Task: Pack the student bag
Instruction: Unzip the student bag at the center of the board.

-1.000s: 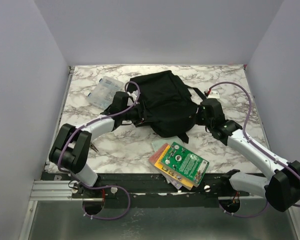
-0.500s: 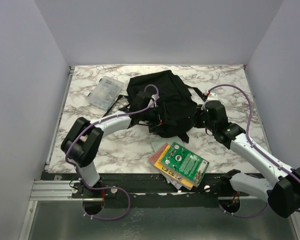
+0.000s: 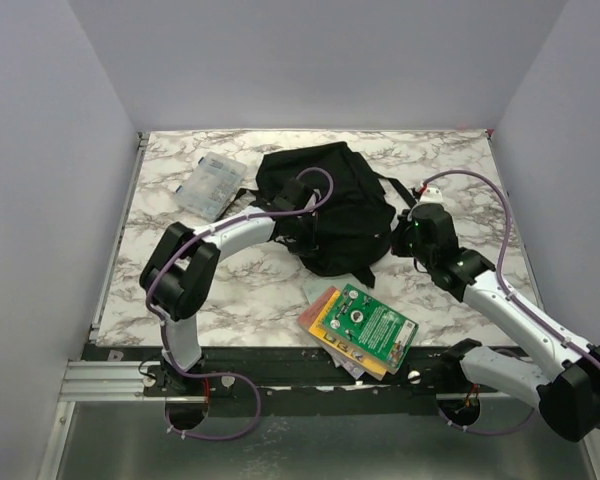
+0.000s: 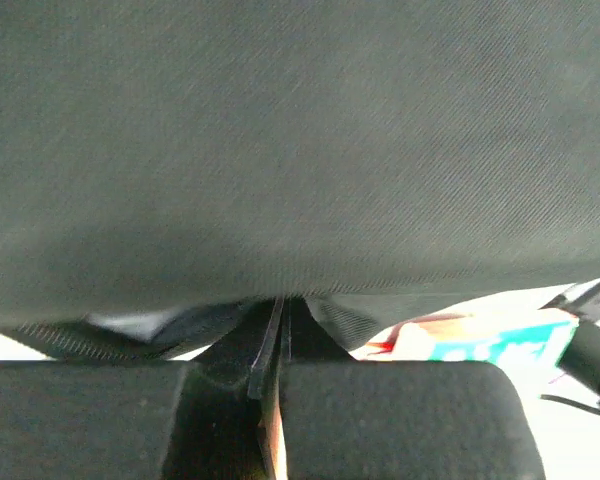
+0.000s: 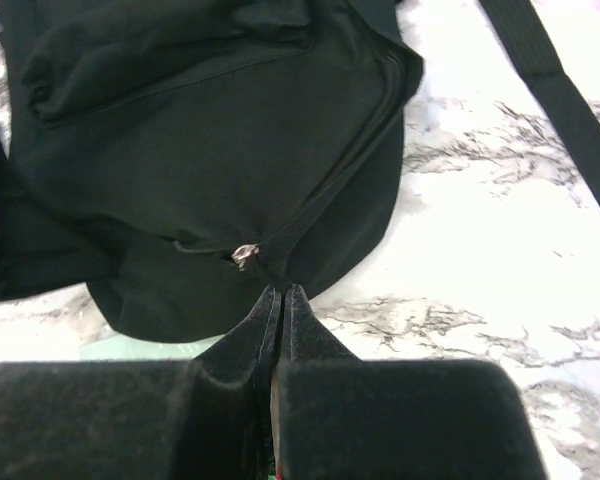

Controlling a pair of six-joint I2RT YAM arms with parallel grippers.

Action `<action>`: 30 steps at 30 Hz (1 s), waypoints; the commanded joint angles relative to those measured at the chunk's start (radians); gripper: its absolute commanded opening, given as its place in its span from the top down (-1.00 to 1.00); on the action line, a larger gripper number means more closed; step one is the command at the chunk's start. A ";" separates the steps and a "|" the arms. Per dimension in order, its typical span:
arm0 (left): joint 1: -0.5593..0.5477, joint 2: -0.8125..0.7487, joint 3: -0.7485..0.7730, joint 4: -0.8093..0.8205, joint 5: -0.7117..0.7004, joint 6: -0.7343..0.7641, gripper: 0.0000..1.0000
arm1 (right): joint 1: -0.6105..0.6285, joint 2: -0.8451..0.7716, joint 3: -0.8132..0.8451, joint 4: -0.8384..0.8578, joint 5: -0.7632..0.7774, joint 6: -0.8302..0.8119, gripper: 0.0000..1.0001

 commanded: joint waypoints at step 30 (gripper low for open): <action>-0.223 -0.236 -0.162 0.662 -0.148 0.474 -0.32 | -0.091 0.031 0.091 0.068 -0.277 0.015 0.99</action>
